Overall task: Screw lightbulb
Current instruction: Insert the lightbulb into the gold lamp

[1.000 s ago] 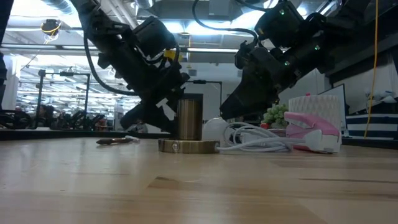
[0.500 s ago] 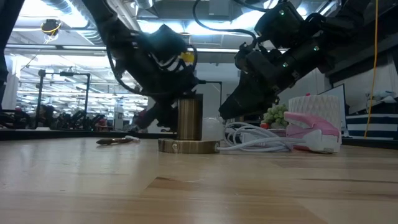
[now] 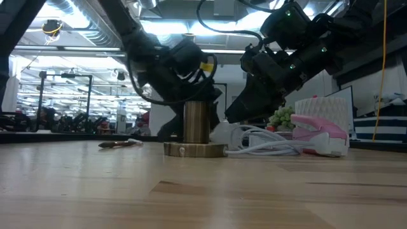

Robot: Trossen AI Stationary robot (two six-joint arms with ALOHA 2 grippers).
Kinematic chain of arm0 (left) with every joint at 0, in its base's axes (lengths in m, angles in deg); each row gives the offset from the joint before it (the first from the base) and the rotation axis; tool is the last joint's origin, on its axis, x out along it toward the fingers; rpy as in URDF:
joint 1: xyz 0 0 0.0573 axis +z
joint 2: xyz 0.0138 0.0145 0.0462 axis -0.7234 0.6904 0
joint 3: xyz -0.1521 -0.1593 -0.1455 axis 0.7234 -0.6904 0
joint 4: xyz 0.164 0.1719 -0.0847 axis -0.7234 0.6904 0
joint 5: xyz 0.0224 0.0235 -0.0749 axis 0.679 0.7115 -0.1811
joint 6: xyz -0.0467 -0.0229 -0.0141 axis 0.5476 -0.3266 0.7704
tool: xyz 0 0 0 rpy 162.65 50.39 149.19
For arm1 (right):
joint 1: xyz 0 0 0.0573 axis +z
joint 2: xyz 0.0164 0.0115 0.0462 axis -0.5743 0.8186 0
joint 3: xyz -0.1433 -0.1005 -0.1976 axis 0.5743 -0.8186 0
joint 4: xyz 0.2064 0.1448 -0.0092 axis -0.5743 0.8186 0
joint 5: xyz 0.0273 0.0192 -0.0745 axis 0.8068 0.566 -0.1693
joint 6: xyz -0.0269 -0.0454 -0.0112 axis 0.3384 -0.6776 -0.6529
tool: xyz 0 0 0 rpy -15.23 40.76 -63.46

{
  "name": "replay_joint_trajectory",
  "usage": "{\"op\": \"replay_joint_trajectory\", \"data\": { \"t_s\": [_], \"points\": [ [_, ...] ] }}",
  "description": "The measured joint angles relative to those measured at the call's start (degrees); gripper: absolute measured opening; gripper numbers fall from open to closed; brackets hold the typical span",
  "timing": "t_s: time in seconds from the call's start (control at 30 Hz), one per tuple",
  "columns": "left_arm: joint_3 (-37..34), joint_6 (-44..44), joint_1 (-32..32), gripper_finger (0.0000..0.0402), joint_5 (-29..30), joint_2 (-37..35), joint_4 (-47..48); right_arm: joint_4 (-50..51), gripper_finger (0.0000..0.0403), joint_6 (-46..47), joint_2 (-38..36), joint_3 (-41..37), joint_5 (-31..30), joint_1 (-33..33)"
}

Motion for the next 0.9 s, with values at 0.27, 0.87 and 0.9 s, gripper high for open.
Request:
{"op": "replay_joint_trajectory", "data": {
  "t_s": [0.27,0.87,0.9],
  "points": [
    [1.22,1.90,-0.10,0.0200,-0.52,1.71,-0.50,0.84,0.0198,0.00,0.00,0.00,0.00,0.00],
    [0.96,18.55,-1.33,0.0134,3.80,-2.14,3.25,0.47,0.0198,-0.02,-2.34,0.00,0.00,0.00],
    [0.96,19.76,-1.55,0.0137,4.70,-2.44,3.84,0.98,0.0198,-0.11,-3.30,0.00,0.00,0.00]
  ]
}}
